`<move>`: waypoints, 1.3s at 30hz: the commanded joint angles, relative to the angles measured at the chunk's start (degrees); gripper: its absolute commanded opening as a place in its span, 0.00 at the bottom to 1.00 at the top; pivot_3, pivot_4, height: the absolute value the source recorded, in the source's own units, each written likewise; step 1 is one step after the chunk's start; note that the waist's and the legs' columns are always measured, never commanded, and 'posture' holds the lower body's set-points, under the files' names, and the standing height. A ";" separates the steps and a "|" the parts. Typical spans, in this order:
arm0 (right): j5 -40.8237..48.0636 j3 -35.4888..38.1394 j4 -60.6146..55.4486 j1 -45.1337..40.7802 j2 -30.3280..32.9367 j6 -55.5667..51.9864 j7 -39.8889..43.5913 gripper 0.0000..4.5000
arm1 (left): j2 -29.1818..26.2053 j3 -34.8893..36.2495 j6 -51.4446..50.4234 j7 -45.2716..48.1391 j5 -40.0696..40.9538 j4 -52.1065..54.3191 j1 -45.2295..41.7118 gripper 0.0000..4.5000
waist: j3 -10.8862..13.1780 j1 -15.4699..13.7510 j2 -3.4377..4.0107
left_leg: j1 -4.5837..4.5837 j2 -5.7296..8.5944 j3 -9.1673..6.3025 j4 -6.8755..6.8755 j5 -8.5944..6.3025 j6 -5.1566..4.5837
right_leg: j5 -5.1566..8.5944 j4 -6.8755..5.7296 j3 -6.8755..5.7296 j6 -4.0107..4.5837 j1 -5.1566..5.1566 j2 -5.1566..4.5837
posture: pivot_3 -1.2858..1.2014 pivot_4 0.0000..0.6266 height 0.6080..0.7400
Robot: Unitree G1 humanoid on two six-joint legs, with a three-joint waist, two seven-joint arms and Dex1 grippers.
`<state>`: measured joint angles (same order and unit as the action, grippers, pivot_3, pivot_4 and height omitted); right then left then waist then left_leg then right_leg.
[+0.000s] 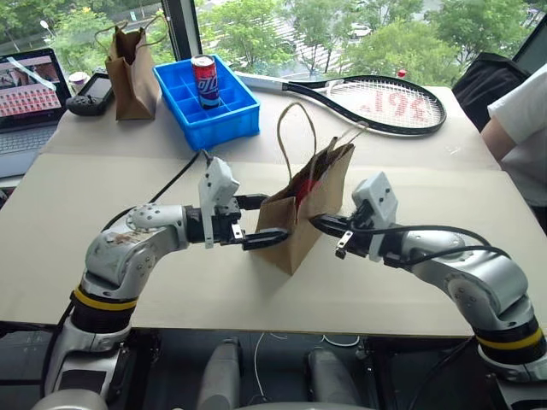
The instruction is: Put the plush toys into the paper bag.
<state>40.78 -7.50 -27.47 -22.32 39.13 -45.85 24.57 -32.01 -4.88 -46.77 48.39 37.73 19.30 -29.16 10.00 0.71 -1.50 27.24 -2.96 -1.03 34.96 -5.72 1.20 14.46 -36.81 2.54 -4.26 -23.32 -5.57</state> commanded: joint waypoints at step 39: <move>-0.93 32.49 -3.76 21.34 17.77 -7.56 16.07 0.00 | -7.32 -1.99 22.34 39.49 -5.40 -24.06 -14.21 0.01 | 0.00 -0.72 0.01 | -0.08 0.01 -0.08 0.00 0.00 0.02 | 0.23 0.05 0.00 0.35 0.15 0.04 | 0.52 0.24 0.93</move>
<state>39.61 22.96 -29.71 -0.79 56.53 -53.92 40.59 -39.32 -7.01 -27.31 86.16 33.17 -3.89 -42.23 10.00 -0.01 -1.49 27.15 -2.95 -1.11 34.96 -5.71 1.21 14.69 -36.76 2.54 -3.93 -23.17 -5.53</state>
